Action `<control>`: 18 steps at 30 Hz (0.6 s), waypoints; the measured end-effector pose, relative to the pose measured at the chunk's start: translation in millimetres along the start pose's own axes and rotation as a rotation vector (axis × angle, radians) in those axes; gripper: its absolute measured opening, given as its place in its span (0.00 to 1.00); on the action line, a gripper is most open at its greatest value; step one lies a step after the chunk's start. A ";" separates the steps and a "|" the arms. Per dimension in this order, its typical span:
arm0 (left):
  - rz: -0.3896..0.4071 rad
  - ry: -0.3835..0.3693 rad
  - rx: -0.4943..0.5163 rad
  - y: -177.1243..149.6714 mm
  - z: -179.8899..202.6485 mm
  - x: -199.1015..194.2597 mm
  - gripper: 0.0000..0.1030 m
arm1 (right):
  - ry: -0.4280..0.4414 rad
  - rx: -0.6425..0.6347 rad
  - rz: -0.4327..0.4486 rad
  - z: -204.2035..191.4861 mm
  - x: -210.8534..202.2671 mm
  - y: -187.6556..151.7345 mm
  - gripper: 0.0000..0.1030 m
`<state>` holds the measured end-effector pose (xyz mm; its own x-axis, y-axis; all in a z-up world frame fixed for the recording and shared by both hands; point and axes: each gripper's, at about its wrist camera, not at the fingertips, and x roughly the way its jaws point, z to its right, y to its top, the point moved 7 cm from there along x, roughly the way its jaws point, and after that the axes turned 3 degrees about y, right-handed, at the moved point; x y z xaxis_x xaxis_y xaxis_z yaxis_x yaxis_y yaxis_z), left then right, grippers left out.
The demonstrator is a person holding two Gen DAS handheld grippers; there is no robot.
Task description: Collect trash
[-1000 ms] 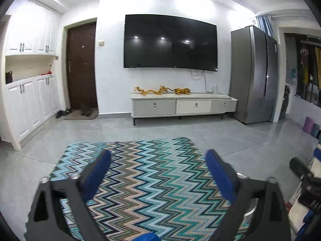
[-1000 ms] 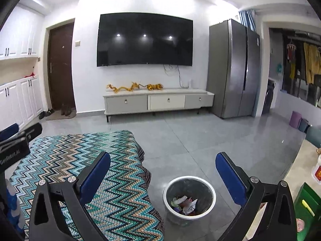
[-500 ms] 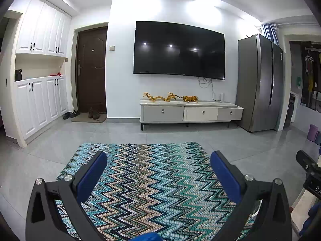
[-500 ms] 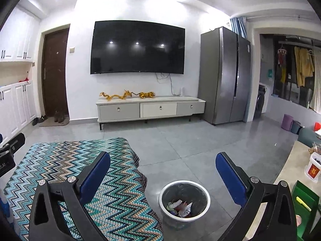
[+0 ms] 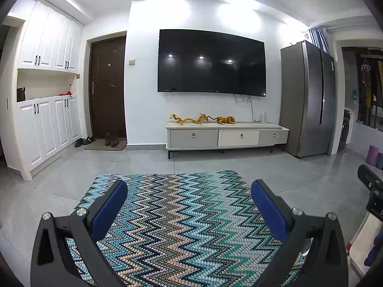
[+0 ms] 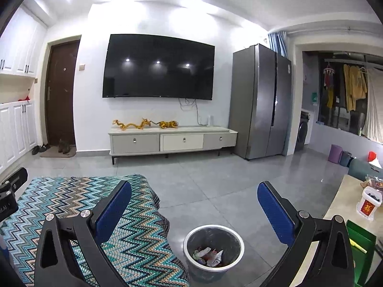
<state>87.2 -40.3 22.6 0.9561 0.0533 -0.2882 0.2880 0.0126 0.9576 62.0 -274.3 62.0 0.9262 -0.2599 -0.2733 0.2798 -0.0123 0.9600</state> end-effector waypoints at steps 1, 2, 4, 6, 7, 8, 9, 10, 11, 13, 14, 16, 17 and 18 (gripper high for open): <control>0.001 0.001 0.003 -0.3 0.4 -0.9 1.00 | -0.001 0.001 0.004 -0.1 -0.7 0.0 1.00; 0.003 0.002 0.005 -0.4 1.5 -2.0 1.00 | -0.002 0.002 0.007 0.3 -0.8 0.5 1.00; 0.003 0.002 0.011 0.0 3.9 -3.6 1.00 | -0.001 0.001 0.010 1.0 -1.5 0.7 1.00; 0.002 0.003 0.018 -0.1 6.3 -5.4 1.00 | 0.000 -0.001 0.012 1.5 -2.4 0.4 1.00; 0.002 0.005 0.019 -0.4 7.4 -6.5 1.00 | 0.001 0.000 0.014 1.0 -3.9 0.7 1.00; 0.002 0.007 0.017 0.4 6.5 -6.7 1.00 | 0.002 0.001 0.017 2.1 -4.4 0.5 1.00; 0.001 0.009 0.016 0.9 6.8 -7.1 1.00 | 0.003 0.002 0.020 2.7 -5.7 0.4 1.00; -0.001 0.008 0.016 0.9 7.4 -7.6 1.00 | 0.002 0.003 0.023 3.8 -7.0 0.6 1.00; -0.004 0.007 0.017 1.1 7.3 -7.5 1.00 | 0.002 0.004 0.026 4.8 -7.9 0.9 1.00; -0.006 0.009 0.015 1.5 8.5 -8.6 1.00 | 0.000 0.010 0.033 7.8 -9.9 1.2 1.00; -0.009 0.005 0.015 2.0 8.8 -9.0 1.00 | 0.001 0.013 0.037 9.2 -11.1 1.5 1.00; -0.017 -0.005 0.020 2.0 11.1 -9.8 1.00 | 0.003 0.019 0.045 11.7 -13.7 2.7 1.00; -0.020 -0.009 0.023 1.9 11.7 -10.0 1.00 | 0.003 0.020 0.048 12.1 -14.6 3.9 1.00; -0.022 -0.012 0.026 1.6 12.8 -10.4 1.00 | 0.003 0.021 0.052 12.7 -15.6 4.2 1.00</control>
<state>78.4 -53.6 27.0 0.9501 0.0409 -0.3094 0.3101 -0.0125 0.9506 45.5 -282.5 71.1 0.9400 -0.2577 -0.2233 0.2262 -0.0188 0.9739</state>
